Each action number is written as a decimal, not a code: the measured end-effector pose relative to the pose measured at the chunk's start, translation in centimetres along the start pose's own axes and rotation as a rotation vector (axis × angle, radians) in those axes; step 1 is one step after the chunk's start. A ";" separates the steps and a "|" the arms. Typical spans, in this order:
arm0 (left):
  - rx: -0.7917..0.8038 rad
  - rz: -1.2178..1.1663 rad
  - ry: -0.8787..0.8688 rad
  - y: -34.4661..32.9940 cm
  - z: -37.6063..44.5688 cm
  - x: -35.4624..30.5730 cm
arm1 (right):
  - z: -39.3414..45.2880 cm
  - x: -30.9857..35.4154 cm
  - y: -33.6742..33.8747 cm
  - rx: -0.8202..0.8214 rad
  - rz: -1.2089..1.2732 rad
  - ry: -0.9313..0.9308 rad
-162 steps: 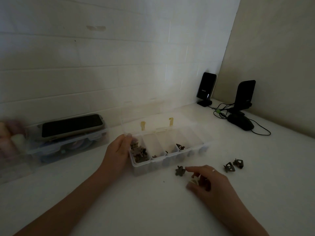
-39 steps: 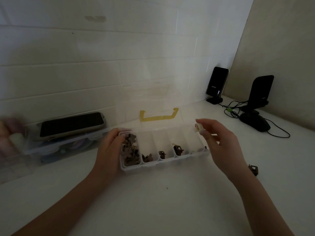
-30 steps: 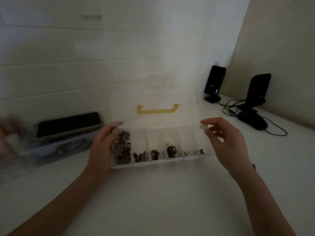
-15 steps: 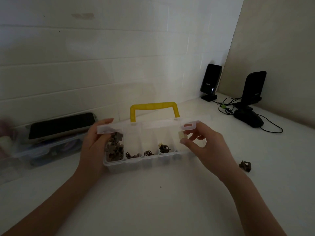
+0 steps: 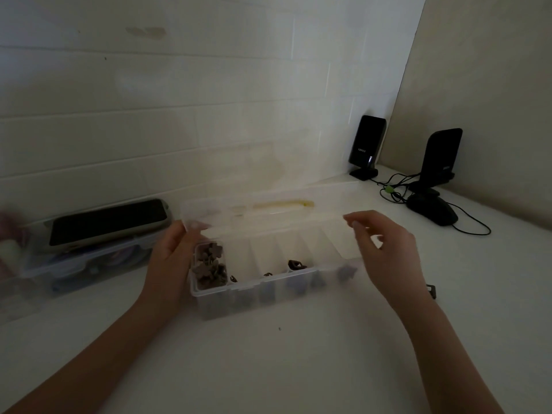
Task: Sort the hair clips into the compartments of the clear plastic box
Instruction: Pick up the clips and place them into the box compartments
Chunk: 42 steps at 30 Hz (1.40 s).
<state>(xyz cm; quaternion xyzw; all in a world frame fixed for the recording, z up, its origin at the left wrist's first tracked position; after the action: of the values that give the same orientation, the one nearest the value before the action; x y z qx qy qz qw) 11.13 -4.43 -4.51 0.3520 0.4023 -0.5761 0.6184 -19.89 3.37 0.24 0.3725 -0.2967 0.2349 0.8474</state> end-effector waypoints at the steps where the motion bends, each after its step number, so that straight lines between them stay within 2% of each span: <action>1: -0.004 0.005 0.001 0.0 0.0 0.0 | 0.2 -0.9 0.9 -0.057 -0.008 -0.065; 3: -0.009 0.009 0.006 0.0 -0.1 0.0 | 0.2 -2.9 2.8 -0.148 -0.057 -0.217; 5: -0.021 0.019 0.020 0.0 -0.1 0.2 | 0.1 -4.8 3.9 -0.125 -0.277 -0.353; 8: -0.061 0.052 0.038 0.4 0.0 0.6 | -1.0 -7.7 3.1 0.163 -0.577 -0.593; 11: -0.116 0.075 0.057 1.0 0.3 0.9 | -2.6 -8.7 2.1 0.414 -0.608 -0.725; 18: -0.170 0.050 0.153 1.5 0.4 1.8 | -3.8 -7.6 2.0 0.755 -0.601 -0.657; 22: -0.168 0.026 0.149 1.3 0.5 1.7 | -3.9 -5.6 0.3 0.878 -0.403 -0.475; 26: -0.185 0.036 0.145 1.4 0.5 1.6 | -5.1 -2.0 -2.3 1.061 -0.046 -0.306; 29: -0.185 0.047 0.143 1.5 0.5 1.6 | -5.4 -0.2 -3.4 1.097 0.010 -0.200; 32: -0.180 0.054 0.138 1.4 0.5 1.6 | -5.1 0.8 -4.3 1.047 -0.034 -0.103; 36: -0.192 0.066 0.136 1.6 0.5 1.5 | -4.7 1.0 -4.9 0.948 -0.023 -0.121; 42: -0.197 0.068 0.126 1.5 0.4 1.0 | -6.2 2.5 -5.0 1.149 0.358 -0.238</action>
<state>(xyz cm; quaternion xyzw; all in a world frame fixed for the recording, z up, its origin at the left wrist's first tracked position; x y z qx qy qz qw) 12.70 -5.09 -5.33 0.3384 0.4830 -0.4891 0.6426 -13.00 5.49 -3.91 0.7380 -0.2732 0.4528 0.4192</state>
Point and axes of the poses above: each hand's wrist, its own z-axis towards the middle knuckle, its own y-axis out of the back of the hand, x = y × z, the point moved 8 cm from there along z, towards the middle knuckle, and after that the axes turned 2 degrees about -y, right-handed, at the moved point
